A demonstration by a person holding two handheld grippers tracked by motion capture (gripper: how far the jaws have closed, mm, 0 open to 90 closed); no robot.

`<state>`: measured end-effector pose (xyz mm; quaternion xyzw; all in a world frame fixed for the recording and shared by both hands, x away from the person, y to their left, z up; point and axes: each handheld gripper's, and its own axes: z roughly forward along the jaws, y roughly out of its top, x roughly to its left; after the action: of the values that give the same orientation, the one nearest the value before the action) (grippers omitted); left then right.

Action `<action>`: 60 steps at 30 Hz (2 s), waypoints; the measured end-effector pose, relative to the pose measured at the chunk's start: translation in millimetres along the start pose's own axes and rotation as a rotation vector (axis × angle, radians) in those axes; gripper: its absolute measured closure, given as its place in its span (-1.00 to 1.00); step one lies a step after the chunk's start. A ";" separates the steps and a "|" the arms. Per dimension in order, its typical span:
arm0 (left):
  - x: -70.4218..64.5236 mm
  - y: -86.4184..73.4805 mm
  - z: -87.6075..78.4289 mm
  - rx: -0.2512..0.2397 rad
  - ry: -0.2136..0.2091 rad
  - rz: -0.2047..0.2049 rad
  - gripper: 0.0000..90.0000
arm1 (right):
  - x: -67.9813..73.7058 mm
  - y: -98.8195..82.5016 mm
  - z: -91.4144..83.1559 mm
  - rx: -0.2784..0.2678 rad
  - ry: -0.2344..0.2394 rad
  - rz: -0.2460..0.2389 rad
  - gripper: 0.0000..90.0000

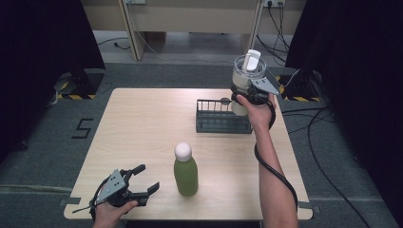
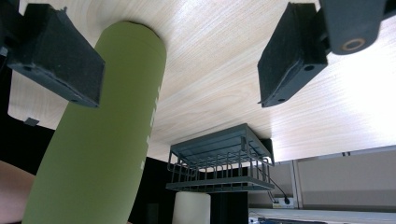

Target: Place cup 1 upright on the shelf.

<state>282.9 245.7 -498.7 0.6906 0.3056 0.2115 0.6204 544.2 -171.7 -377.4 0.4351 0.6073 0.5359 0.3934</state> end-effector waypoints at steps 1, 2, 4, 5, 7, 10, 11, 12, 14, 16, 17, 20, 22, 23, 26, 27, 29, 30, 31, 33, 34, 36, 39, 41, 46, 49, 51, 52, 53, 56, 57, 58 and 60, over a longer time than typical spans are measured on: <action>-0.3 -0.1 0.0 0.001 -0.005 -0.004 -0.68 | 0.2 -0.8 0.6 0.003 -0.001 0.004 -0.78; 0.1 -0.1 0.1 0.000 -0.001 -0.001 -0.68 | 0.3 -1.6 1.4 0.004 0.000 0.008 -0.78; 0.1 -0.2 0.2 -0.001 -0.001 -0.002 -0.68 | 0.1 -2.6 3.0 0.006 -0.003 0.007 -0.78; 0.1 -0.1 0.2 -0.001 -0.001 -0.001 -0.68 | 0.3 -3.0 3.7 0.005 -0.002 0.010 -0.78; 0.0 -0.2 0.2 0.001 0.000 0.001 -0.68 | -0.2 -3.4 5.3 0.005 -0.007 0.011 -0.78; -0.3 -0.1 0.1 0.002 -0.002 0.002 -0.68 | 0.1 -5.2 7.1 0.007 -0.008 0.014 -0.78; -0.3 -0.1 0.2 0.002 -0.003 0.002 -0.68 | 0.5 -6.3 7.5 0.009 -0.008 0.013 -0.78; -0.4 -0.3 0.5 0.000 -0.003 0.002 -0.68 | 1.0 -7.4 8.0 0.009 -0.007 0.014 -0.78; -0.5 -0.3 0.5 0.001 -0.005 0.002 -0.68 | 1.8 -9.4 8.7 0.014 -0.008 0.013 -0.78; -0.5 -0.2 0.3 0.002 -0.005 0.002 -0.68 | 2.3 -11.4 9.5 0.015 -0.008 0.011 -0.78; -0.5 -0.2 0.1 0.001 -0.006 0.002 -0.68 | 2.7 -12.2 10.0 0.018 -0.005 0.014 -0.78; -0.1 -0.1 -0.2 0.002 -0.005 0.005 -0.68 | 3.1 -13.2 11.4 0.021 -0.007 0.008 -0.78; -0.3 -0.1 0.0 0.000 -0.006 0.003 -0.68 | 3.6 -13.9 12.0 0.023 -0.007 0.005 -0.78; -0.3 -0.1 0.1 0.001 -0.007 0.003 -0.68 | 3.7 -14.5 12.4 0.024 -0.008 0.005 -0.78; -0.5 -0.1 0.1 0.001 -0.008 0.002 -0.68 | 3.7 -16.7 13.3 0.026 -0.011 0.006 -0.78; -0.4 -0.1 0.0 0.001 -0.009 0.002 -0.68 | 3.5 -17.5 13.3 0.028 -0.014 0.005 -0.78; -0.5 -0.2 0.2 -0.001 -0.009 0.000 -0.68 | 3.5 -19.6 13.1 0.030 -0.017 0.005 -0.78; -0.4 -0.3 0.3 0.000 -0.010 0.000 -0.68 | 3.3 -20.4 12.9 0.031 -0.018 0.003 -0.78; -0.5 -0.3 0.4 0.001 -0.010 0.001 -0.68 | 3.4 -21.5 12.7 0.033 -0.018 0.006 -0.78; -0.7 -0.2 0.5 0.003 -0.012 0.002 -0.68 | 3.4 -23.7 12.0 0.037 -0.019 0.008 -0.78; -0.8 -0.2 0.6 0.003 -0.012 0.002 -0.68 | 2.9 -24.8 11.9 0.036 -0.021 0.002 -0.78; -0.8 -0.2 0.5 0.005 -0.012 0.002 -0.68 | 2.4 -27.3 11.7 0.039 -0.025 0.006 -0.78; -0.6 -0.4 0.5 0.005 -0.012 0.001 -0.68 | 1.7 -31.8 11.7 0.044 -0.027 0.012 -0.78; -0.6 -0.4 0.6 0.004 -0.012 0.002 -0.68 | 1.7 -34.3 11.9 0.049 -0.028 0.011 -0.78; -1.0 -0.6 0.7 0.006 -0.012 0.003 -0.68 | 1.7 -39.9 12.7 0.055 -0.033 0.011 -0.78; -0.8 -0.5 0.7 0.005 -0.012 0.003 -0.68 | 2.1 -41.9 12.9 0.059 -0.033 0.012 -0.78; -0.8 -0.6 0.7 0.006 -0.013 0.003 -0.68 | 2.1 -42.8 13.0 0.061 -0.034 0.011 -0.78; -0.9 -0.6 0.7 0.006 -0.013 0.003 -0.68 | 2.1 -43.2 13.1 0.061 -0.035 0.012 -0.78; -1.1 -0.6 0.8 0.004 -0.013 0.001 -0.68 | 2.1 -43.7 13.3 0.061 -0.036 0.010 -0.78; -1.0 -0.5 0.6 0.008 -0.013 0.008 -0.68 | 2.0 -45.4 13.6 0.065 -0.038 0.008 -0.78; -1.2 -0.5 0.8 0.008 -0.014 0.007 -0.68 | 2.3 -46.0 13.8 0.066 -0.039 0.010 -0.78; -1.3 -0.5 0.9 0.008 -0.014 0.007 -0.68 | 2.5 -46.6 13.9 0.067 -0.041 0.010 -0.78; -1.3 -0.6 0.9 0.008 -0.014 0.007 -0.68 | 2.2 -47.4 14.4 0.068 -0.039 0.006 -0.78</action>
<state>282.5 244.1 -499.3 0.6957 0.2996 0.2078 0.6189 552.1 -167.4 -426.2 0.4605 0.6159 0.5077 0.3885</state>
